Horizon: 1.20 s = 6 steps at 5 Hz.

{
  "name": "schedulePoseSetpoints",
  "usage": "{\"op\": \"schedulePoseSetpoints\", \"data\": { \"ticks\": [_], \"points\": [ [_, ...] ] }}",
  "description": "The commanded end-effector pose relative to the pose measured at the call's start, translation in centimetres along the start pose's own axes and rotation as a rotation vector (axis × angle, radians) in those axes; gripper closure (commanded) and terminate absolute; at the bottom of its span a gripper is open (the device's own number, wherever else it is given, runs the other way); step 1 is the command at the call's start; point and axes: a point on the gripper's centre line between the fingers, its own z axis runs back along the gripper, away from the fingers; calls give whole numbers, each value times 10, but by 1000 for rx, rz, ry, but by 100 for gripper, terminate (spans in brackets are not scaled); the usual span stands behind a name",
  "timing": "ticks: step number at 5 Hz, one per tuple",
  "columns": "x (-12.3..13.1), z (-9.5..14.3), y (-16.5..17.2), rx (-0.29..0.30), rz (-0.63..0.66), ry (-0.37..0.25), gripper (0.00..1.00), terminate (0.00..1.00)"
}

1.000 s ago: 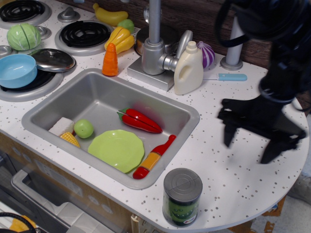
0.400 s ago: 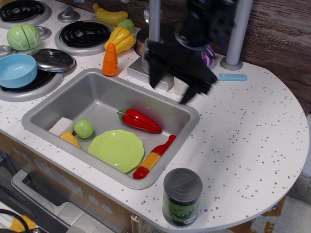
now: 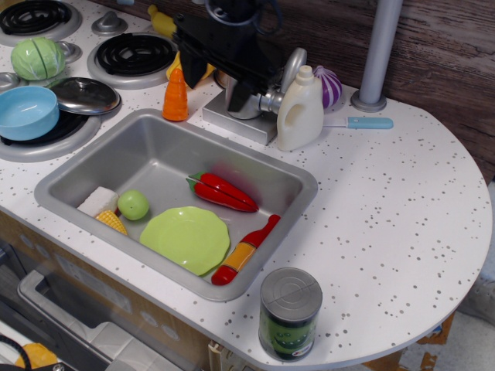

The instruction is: Put carrot on plate

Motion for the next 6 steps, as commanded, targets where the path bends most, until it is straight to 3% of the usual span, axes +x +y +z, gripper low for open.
{"op": "schedulePoseSetpoints", "data": {
  "ticks": [1, 3, 6],
  "points": [
    [18, -8, 27, 54, 26, -76, 0, 0],
    [37, -36, 46, 57, 14, -143, 0, 0],
    [51, -68, 85, 20, -31, -180, 0, 0]
  ]
}}
